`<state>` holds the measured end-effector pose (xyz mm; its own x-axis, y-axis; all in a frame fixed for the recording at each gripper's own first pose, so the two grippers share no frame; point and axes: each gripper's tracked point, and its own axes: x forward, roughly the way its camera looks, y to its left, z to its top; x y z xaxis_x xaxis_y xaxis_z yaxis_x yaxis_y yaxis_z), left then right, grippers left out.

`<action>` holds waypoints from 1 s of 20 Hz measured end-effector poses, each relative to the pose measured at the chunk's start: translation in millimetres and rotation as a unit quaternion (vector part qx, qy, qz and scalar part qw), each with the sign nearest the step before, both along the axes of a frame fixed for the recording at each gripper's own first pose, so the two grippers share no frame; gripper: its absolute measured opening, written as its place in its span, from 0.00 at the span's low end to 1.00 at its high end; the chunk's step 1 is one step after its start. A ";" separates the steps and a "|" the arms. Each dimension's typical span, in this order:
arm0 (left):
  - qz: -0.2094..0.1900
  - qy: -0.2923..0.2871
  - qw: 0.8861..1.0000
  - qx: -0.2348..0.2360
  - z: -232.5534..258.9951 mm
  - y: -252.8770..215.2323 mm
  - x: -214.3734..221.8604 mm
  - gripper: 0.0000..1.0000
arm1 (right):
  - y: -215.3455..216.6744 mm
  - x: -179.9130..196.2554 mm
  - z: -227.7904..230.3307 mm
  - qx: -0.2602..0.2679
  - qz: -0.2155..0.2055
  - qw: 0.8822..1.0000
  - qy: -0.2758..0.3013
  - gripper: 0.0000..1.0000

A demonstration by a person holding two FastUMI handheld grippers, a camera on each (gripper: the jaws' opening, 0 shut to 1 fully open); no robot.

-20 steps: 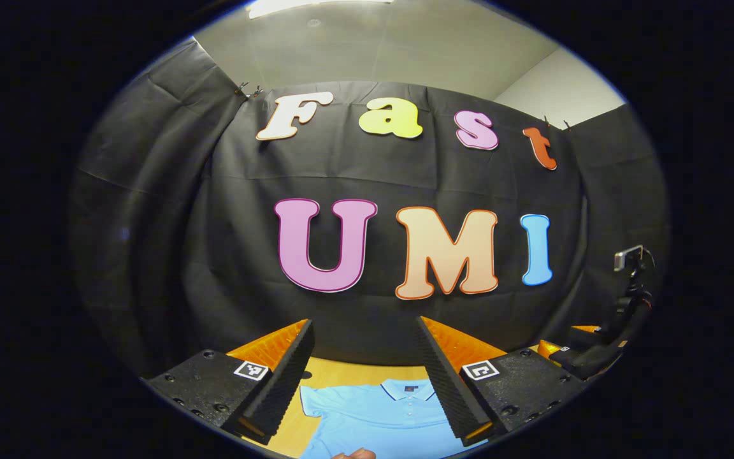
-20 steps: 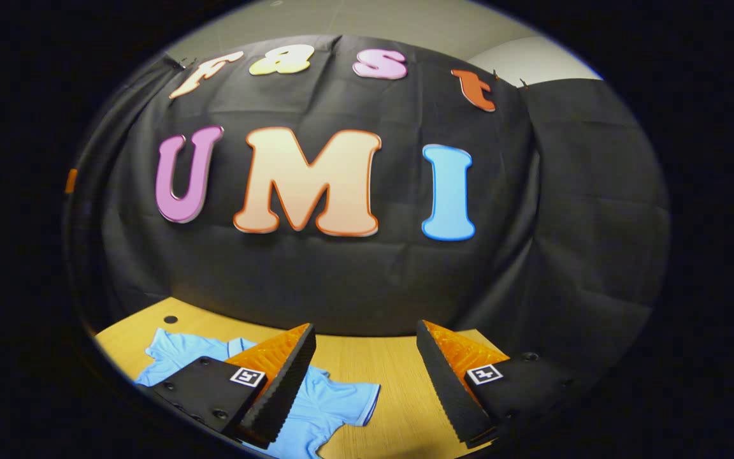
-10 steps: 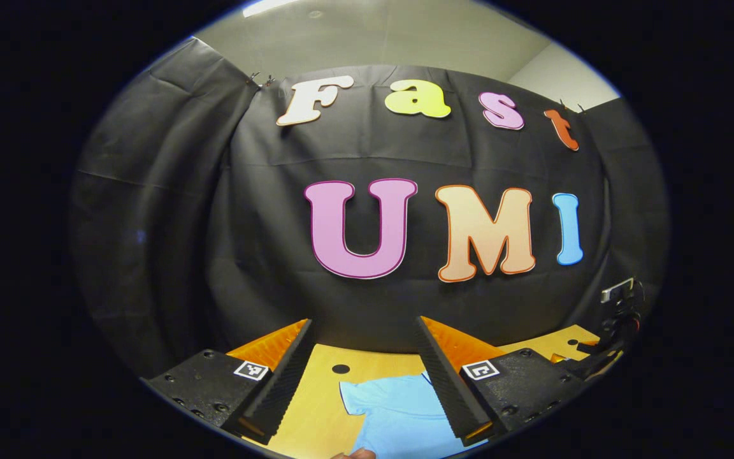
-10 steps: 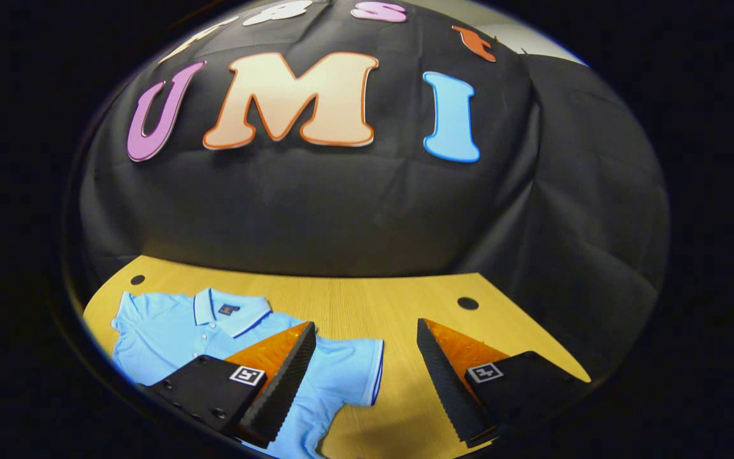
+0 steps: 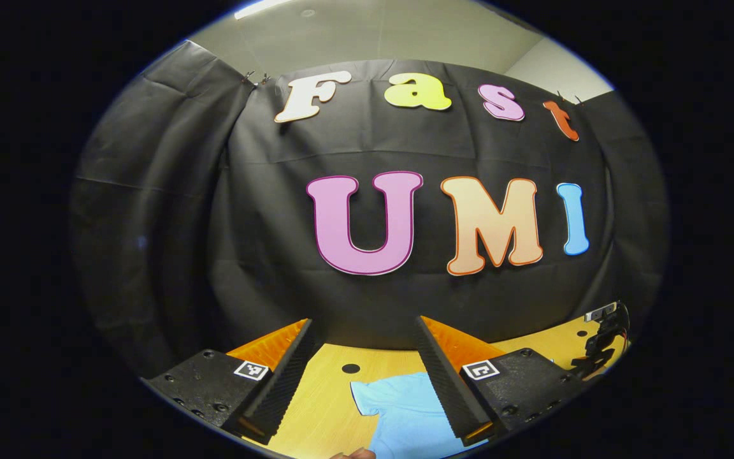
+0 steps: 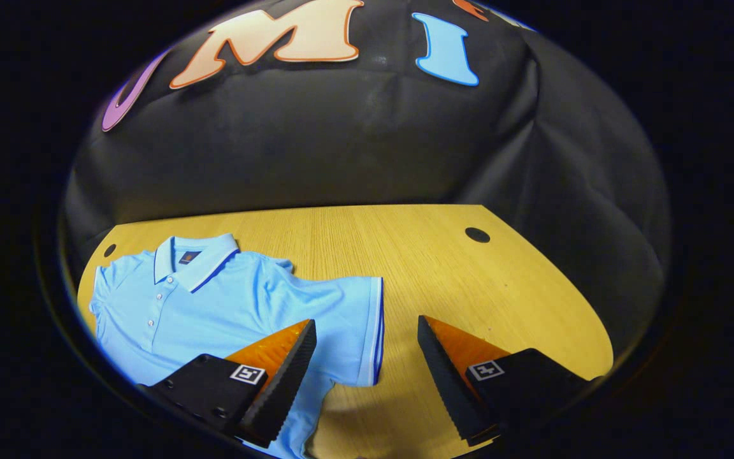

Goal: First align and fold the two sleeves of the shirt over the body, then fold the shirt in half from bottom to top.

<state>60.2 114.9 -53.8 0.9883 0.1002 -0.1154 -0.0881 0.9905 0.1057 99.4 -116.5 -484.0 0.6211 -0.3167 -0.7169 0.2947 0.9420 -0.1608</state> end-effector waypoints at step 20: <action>0.010 0.024 1.000 -0.015 -22.3 1.8 11.2 0.94 | 29.3 12.1 -27.2 0.094 -0.029 0.995 0.008 0.03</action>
